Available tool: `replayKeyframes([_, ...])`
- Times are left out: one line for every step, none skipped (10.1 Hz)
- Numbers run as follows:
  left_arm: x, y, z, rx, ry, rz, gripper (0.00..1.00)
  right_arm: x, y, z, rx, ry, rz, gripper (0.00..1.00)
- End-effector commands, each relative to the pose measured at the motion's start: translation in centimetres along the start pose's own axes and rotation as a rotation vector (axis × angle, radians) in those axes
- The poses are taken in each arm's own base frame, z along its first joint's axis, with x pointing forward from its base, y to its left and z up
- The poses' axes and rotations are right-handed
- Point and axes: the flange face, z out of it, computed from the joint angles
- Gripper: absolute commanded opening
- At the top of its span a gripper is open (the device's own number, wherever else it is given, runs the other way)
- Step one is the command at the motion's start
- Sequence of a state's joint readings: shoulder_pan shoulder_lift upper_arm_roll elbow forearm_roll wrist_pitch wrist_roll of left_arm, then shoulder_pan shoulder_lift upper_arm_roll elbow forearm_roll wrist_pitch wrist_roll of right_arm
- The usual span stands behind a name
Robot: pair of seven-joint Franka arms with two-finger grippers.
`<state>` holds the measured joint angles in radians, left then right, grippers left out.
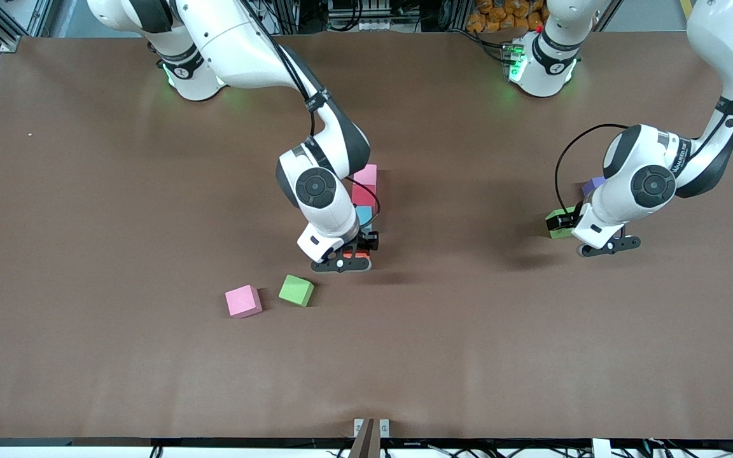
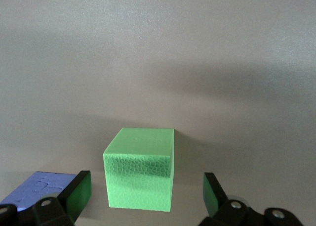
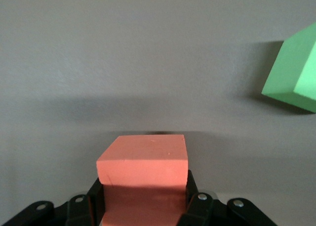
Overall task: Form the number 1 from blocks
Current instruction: 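Place the orange cube beside the cyan cube while the left gripper reaches green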
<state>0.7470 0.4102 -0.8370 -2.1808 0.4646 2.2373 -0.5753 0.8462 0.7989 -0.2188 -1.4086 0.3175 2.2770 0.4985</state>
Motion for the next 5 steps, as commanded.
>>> replayKeyframes([-0.9,-0.1,0.8,0.016,-0.001,0.006,1.0,-0.7,-0.4,0.4,0.007,-0.014,-0.004,0.61])
replayKeyframes([-1.1,0.0,1.3,0.013,-0.012,0.008,1.0,-1.0,-0.7,0.6,0.006,-0.019,-0.009,0.61])
replayKeyframes([-1.1,0.0,1.4,0.011,-0.015,0.008,1.0,-1.2,-0.6,0.7,0.003,-0.022,-0.01,0.61])
replayKeyframes([-1.1,-0.1,1.8,0.007,-0.023,0.004,1.0,-1.6,-0.8,1.0,0.003,-0.032,-0.01,0.61])
replayKeyframes([-0.9,-0.8,2.2,0.009,-0.031,-0.007,1.0,-1.9,-0.7,1.5,-0.002,-0.039,-0.01,0.61])
